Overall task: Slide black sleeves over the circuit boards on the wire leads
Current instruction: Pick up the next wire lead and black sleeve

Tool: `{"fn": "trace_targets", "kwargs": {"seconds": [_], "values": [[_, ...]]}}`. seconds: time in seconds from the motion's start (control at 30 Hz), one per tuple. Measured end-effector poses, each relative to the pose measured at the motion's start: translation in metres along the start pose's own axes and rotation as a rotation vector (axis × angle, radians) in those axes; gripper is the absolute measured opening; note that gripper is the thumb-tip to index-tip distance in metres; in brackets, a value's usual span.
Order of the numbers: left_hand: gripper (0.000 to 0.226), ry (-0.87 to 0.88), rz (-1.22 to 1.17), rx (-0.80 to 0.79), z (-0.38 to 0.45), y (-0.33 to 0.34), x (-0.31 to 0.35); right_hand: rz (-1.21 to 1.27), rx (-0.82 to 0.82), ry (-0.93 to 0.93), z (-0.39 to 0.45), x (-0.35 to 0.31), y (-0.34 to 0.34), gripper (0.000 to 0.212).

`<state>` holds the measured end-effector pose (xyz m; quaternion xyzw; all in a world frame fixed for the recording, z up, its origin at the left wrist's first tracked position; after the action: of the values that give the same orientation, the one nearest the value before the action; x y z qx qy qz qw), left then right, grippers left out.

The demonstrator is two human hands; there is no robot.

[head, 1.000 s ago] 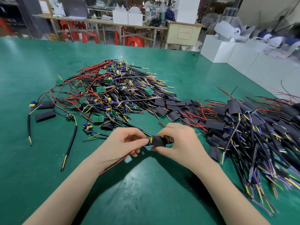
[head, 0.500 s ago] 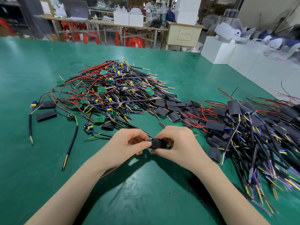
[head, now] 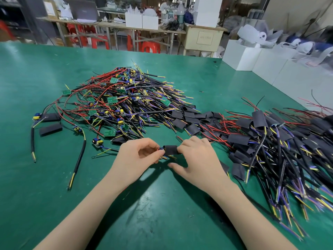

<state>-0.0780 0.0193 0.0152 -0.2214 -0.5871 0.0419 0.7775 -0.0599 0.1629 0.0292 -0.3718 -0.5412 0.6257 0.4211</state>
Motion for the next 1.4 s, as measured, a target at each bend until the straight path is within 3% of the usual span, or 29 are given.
{"fn": "trace_targets", "kwargs": {"seconds": [0.07,0.2,0.5,0.67,0.87,1.07,1.4], "values": [[0.005,-0.01,0.019,-0.007,0.001,0.0,-0.002,0.095,0.031,0.013,0.0,0.003,-0.003,0.037],[0.006,-0.095,-0.161,-0.061,0.004,0.005,-0.01,0.524,0.197,0.051,-0.005,0.019,-0.02,0.017],[0.006,-0.087,-0.251,-0.032,0.004,0.0,-0.01,0.761,0.208,0.126,-0.006,0.026,-0.016,0.028],[0.005,-0.085,-0.214,-0.027,0.003,0.001,-0.01,0.739,0.249,0.101,-0.008,0.023,-0.02,0.023],[0.012,-0.157,-0.355,-0.055,0.006,0.004,-0.017,0.759,0.261,0.146,-0.007,0.027,-0.017,0.027],[0.006,-0.088,-0.198,0.004,0.004,-0.002,-0.012,0.71,0.261,0.122,-0.007,0.024,-0.013,0.017],[0.005,-0.145,-0.185,-0.016,0.001,0.003,-0.02,0.646,0.336,0.056,-0.008,0.019,-0.013,0.015]]}}
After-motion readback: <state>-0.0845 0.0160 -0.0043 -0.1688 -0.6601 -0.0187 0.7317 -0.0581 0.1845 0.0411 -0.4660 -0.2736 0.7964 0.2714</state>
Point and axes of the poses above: each hand's wrist, its own z-axis towards the middle knuckle, its own y-axis out of the palm, x = y × z, the point moved 8 cm from there along z, towards the middle knuckle, and after that the axes turned 7 degrees about -x, right-handed, at the moved point
